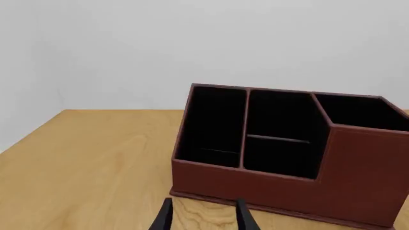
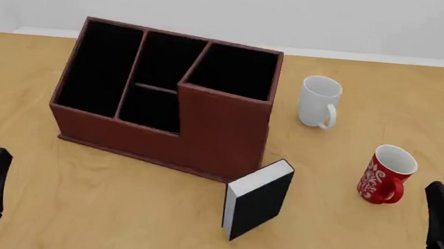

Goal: Pick up the book and place it in the right compartment of the caddy.

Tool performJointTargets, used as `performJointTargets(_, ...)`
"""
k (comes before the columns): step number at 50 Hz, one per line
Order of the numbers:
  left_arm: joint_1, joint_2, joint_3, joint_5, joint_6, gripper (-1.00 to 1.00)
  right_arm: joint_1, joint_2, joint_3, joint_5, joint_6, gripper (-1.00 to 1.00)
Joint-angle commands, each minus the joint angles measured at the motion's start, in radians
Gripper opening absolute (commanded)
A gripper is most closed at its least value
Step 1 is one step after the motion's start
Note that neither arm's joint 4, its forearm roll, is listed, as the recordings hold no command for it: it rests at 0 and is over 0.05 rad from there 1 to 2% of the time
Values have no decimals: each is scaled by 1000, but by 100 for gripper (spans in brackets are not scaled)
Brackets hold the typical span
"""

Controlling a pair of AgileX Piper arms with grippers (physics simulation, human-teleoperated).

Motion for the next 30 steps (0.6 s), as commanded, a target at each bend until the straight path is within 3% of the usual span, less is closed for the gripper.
performJointTargets(1,0,0,0,0,0,100,7,9,-3,3,-5,100)
performJointTargets(5,0,0,0,0,0,100,4,17,-6,1,3,100)
performJointTargets(10,0,0,0,0,0,100,28,50,-42,9,-51,100)
performJointTargets(11,0,0,0,0,0,100,38,61,-56,9,-39,100)
performJointTargets(16,0,0,0,0,0,100,55,177,-94,-37,-155,100)
performJointTargets(19,0,0,0,0,0,100,74,284,-130,-69,-167,100)
performJointTargets(21,0,0,0,0,0,100,73,332,-143,-84,-210,100)
performJointTargets(22,0,0,0,0,0,100,89,372,-149,-93,-200,100)
performJointTargets(25,0,0,0,0,0,100,97,424,-161,-102,-243,100)
performJointTargets(30,0,0,0,0,0,100,134,469,-212,-62,-317,100)
